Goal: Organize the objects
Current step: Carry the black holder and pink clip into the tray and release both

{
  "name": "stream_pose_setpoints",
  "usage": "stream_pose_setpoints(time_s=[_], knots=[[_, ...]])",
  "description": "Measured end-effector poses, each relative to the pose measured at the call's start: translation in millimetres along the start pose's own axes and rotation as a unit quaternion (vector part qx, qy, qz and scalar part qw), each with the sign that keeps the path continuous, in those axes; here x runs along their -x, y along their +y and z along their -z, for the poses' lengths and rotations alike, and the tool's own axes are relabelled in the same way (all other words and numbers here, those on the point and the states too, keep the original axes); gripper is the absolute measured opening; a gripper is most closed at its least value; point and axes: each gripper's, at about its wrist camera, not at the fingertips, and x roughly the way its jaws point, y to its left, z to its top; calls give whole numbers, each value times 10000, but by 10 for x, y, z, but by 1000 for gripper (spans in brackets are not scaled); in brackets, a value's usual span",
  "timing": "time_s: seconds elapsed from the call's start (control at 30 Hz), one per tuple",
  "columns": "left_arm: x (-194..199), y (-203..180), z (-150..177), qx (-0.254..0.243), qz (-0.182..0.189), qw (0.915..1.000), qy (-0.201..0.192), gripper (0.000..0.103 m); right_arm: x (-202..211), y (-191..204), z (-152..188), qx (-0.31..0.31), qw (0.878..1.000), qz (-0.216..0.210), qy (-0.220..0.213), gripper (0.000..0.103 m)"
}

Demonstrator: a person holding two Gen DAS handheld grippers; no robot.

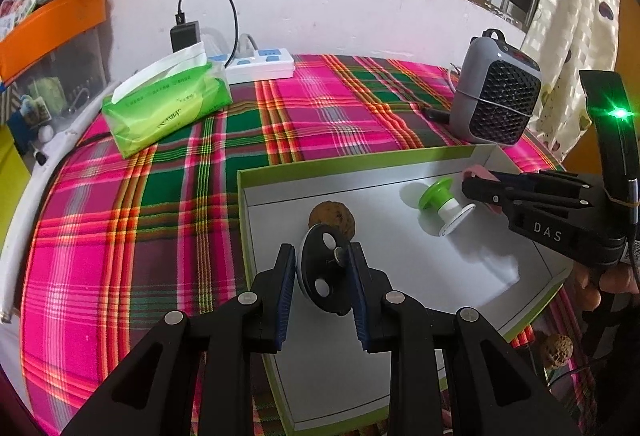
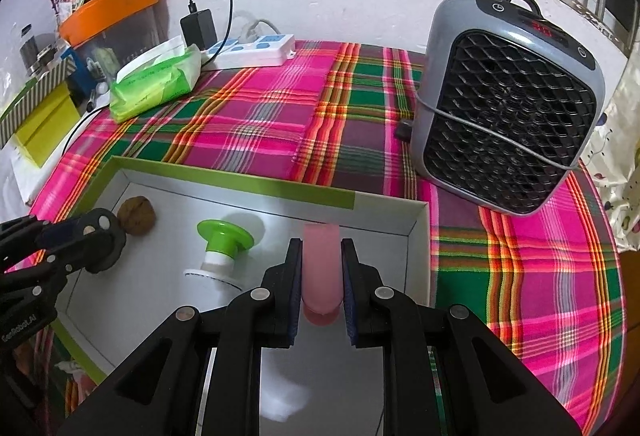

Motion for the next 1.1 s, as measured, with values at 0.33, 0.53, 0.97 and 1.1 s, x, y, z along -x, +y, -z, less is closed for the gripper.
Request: stream_pose_setpoints(time_s=[0.33, 0.53, 0.97, 1.1], knots=[[2, 1, 1, 0, -8, 10000, -10, 24, -15, 4, -4, 18, 10000, 27, -7, 19], [3, 1, 1, 1, -9, 10000, -11, 24, -24, 0, -3, 10, 10000, 38, 2, 19], [37, -3, 18, 86, 71, 9999, -20, 26, 50, 15, 27, -15, 9999, 23, -107, 32], [96, -20, 51, 118, 119, 9998, -79, 31, 139, 27, 45, -41, 9997, 31, -224, 32]])
